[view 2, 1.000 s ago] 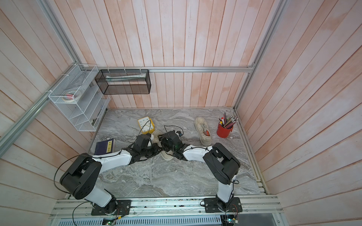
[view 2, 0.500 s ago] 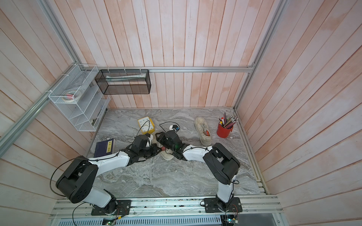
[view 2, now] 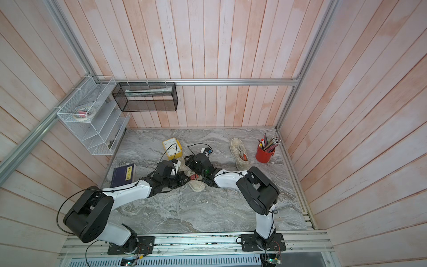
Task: Remove the insole from the shoe
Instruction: Untie the shoelace on the shoe.
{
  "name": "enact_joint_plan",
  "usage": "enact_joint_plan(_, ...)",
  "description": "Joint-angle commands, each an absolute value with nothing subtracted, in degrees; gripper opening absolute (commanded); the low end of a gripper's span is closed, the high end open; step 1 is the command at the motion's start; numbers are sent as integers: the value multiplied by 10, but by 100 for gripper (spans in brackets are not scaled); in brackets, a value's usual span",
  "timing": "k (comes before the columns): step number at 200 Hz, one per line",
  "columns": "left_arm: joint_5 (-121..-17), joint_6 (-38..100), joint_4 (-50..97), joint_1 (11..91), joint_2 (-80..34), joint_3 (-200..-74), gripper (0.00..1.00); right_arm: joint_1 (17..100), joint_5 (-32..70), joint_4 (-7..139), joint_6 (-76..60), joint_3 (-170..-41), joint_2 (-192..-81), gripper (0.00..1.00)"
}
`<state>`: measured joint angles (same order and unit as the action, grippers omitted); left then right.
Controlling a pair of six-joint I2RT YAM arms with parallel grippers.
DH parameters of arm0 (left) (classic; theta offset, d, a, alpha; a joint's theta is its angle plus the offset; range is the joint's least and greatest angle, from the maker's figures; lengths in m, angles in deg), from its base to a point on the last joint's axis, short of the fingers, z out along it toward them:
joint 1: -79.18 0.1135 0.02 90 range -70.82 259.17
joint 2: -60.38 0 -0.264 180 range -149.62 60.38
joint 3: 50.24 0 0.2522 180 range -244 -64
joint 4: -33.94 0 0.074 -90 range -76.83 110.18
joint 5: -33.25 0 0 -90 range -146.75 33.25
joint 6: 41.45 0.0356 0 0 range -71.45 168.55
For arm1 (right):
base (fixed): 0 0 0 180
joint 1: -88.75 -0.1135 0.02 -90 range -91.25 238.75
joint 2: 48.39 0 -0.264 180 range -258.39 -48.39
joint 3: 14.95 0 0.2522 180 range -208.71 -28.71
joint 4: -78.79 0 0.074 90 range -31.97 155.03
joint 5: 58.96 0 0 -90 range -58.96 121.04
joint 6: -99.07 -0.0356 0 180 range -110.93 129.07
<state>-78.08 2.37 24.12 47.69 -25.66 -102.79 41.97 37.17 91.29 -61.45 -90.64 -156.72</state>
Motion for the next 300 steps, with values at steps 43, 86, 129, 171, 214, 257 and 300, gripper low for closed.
enact_joint_plan(43, -821, 49, 164, 468, -213, -995, 0, 458, 488, 864, -618, -985, -1607, 68)
enact_joint_plan(86, -804, 51, 151, 469, -186, -984, 0, 499, 485, 773, -512, -1061, -1620, 68)
enact_joint_plan(129, -793, 43, 172, 470, -191, -992, 0, 524, 396, 700, -364, -1067, -1573, 59)
enact_joint_plan(171, -786, 39, 213, 470, -193, -998, 0, 502, 291, 588, -261, -980, -1447, 53)
enact_joint_plan(214, -785, 27, 252, 471, -193, -985, 0, 455, 276, 469, -218, -903, -1331, 51)
enact_joint_plan(257, -784, 23, 260, 470, -194, -987, 0, 413, 268, 382, -197, -918, -1335, 51)
enact_joint_plan(300, -781, 22, 259, 471, -197, -988, 0, 395, 270, 367, -192, -943, -1373, 51)
